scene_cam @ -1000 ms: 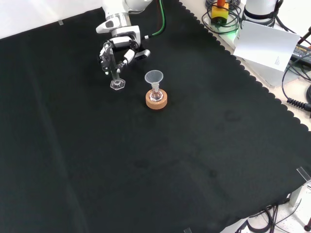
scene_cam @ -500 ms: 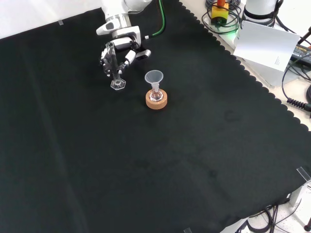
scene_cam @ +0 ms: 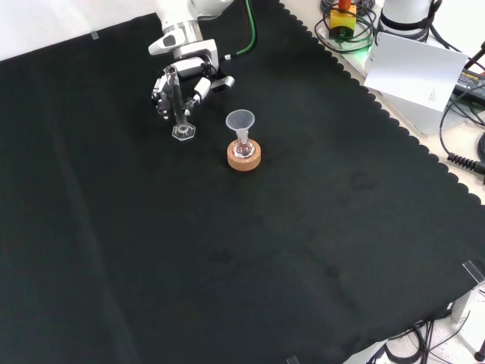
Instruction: Put the graduated cylinder back on the table.
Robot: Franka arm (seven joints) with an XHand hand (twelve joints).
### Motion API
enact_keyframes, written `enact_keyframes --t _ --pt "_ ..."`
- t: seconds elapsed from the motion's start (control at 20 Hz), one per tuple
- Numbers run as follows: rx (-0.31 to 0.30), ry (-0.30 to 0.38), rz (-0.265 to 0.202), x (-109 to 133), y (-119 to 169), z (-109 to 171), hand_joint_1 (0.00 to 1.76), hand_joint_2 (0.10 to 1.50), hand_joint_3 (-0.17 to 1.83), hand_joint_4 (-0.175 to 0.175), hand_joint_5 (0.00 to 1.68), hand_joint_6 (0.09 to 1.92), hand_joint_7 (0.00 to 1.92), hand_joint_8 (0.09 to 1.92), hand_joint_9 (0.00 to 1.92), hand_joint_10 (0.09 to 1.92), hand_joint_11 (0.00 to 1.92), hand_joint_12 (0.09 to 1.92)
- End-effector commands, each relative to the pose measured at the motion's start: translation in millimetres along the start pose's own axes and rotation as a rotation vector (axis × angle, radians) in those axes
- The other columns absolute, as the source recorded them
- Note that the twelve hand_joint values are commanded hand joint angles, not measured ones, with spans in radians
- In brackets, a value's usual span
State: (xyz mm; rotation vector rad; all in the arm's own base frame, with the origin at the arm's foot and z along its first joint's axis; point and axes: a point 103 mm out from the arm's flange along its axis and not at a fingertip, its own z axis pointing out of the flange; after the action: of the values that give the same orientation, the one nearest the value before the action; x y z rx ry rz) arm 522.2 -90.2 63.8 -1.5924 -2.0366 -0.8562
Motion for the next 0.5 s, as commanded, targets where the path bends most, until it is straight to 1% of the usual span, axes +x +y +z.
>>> enact_keyframes --t 0.05,0.1,0.2,0.45,0.5 --pt "0.031 -0.004 0.017 -2.1 0.3 -1.7 0.96 0.97 -0.17 -0.051 0.56 0.70 0.66 0.63 1.05 0.09 0.61 1.22" --pt "0.034 -0.004 0.020 -2.6 0.6 -2.2 0.94 0.95 -0.17 -0.057 0.49 0.69 0.63 0.64 1.02 0.09 0.57 1.24" --pt "0.043 -0.003 0.026 -3.5 1.8 -3.4 0.92 0.93 -0.17 -0.065 0.41 0.64 0.56 0.66 0.97 0.09 0.50 1.27" --pt "0.039 -0.005 0.032 -2.2 6.0 -10.3 0.86 0.90 -0.17 -0.073 0.35 0.49 0.41 0.69 0.85 0.09 0.35 1.33" --pt "0.039 0.005 0.035 -2.3 6.7 -12.7 0.86 0.90 -0.17 -0.074 0.34 0.46 0.38 0.70 0.82 0.09 0.32 1.33"
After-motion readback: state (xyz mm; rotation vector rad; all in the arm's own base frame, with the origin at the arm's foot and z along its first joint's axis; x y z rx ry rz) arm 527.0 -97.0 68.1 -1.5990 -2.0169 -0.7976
